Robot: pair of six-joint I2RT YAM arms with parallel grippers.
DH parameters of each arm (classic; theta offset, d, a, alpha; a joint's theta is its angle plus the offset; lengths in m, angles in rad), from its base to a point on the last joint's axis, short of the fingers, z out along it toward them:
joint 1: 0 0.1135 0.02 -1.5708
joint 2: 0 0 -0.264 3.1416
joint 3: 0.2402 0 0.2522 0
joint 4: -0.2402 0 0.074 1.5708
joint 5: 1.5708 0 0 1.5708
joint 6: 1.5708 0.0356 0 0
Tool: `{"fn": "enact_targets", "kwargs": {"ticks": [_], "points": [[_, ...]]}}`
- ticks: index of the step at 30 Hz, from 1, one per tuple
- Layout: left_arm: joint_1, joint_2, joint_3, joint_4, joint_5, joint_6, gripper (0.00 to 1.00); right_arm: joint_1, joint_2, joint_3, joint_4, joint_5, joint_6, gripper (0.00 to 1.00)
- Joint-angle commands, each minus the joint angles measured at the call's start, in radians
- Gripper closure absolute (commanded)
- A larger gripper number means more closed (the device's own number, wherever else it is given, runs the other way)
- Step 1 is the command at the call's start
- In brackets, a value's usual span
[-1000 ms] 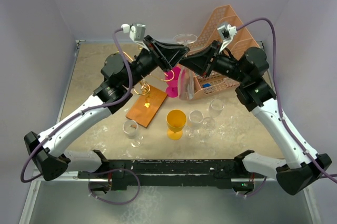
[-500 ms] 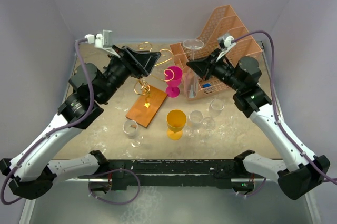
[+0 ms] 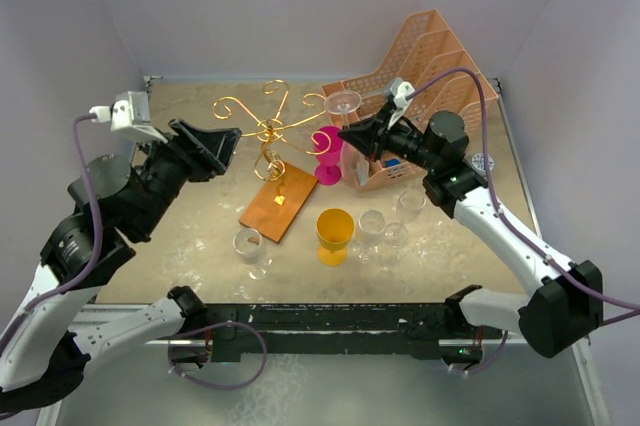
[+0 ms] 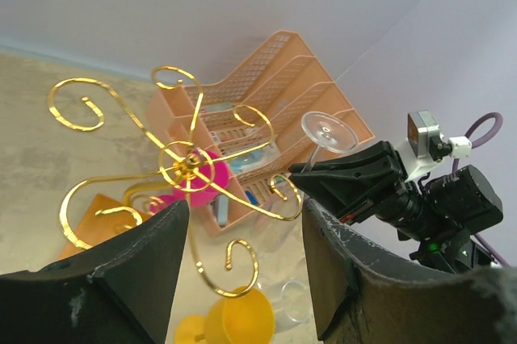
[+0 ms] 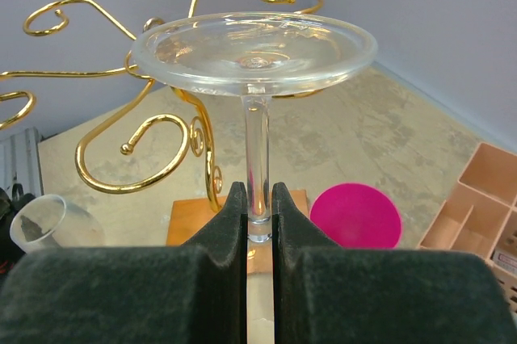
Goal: Place the wine glass upside down on the wine glass rack
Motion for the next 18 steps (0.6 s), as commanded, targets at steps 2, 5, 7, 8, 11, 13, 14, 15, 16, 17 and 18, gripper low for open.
{"fn": "enact_targets", "kwargs": {"ticks": [2, 5, 7, 8, 11, 13, 14, 15, 16, 17, 18], "points": [[-0.006, -0.061, 0.045, -0.147, -0.122, -0.035, 0.44, 0.025, 0.046, 0.001, 0.208, -0.105, -0.030, 1.00], [-0.006, -0.085, 0.032, -0.196, -0.142, -0.053, 0.44, 0.047, 0.075, -0.004, 0.243, -0.118, -0.043, 1.00], [-0.006, -0.094, 0.019, -0.225, -0.153, -0.071, 0.44, 0.062, 0.093, -0.002, 0.253, -0.116, -0.056, 1.00], [-0.006, -0.099, 0.011, -0.238, -0.160, -0.081, 0.44, 0.066, 0.106, -0.001, 0.257, -0.115, -0.059, 1.00], [-0.005, -0.113, -0.018, -0.261, -0.185, -0.106, 0.43, 0.071, 0.126, -0.010, 0.279, -0.109, -0.061, 1.00], [-0.006, -0.122, -0.034, -0.269, -0.200, -0.122, 0.43, 0.072, 0.137, -0.015, 0.293, -0.113, -0.060, 1.00], [-0.006, -0.127, -0.040, -0.271, -0.205, -0.128, 0.43, 0.073, 0.145, -0.016, 0.298, -0.118, -0.059, 1.00], [-0.006, -0.131, -0.047, -0.273, -0.210, -0.131, 0.43, 0.074, 0.150, -0.017, 0.302, -0.126, -0.058, 1.00], [-0.006, -0.133, -0.050, -0.275, -0.215, -0.134, 0.43, 0.075, 0.156, -0.017, 0.309, -0.133, -0.055, 1.00], [-0.006, -0.135, -0.053, -0.278, -0.218, -0.136, 0.43, 0.076, 0.161, -0.019, 0.315, -0.141, -0.052, 1.00], [-0.006, -0.136, -0.056, -0.279, -0.223, -0.137, 0.43, 0.076, 0.166, -0.019, 0.318, -0.148, -0.051, 1.00]]}}
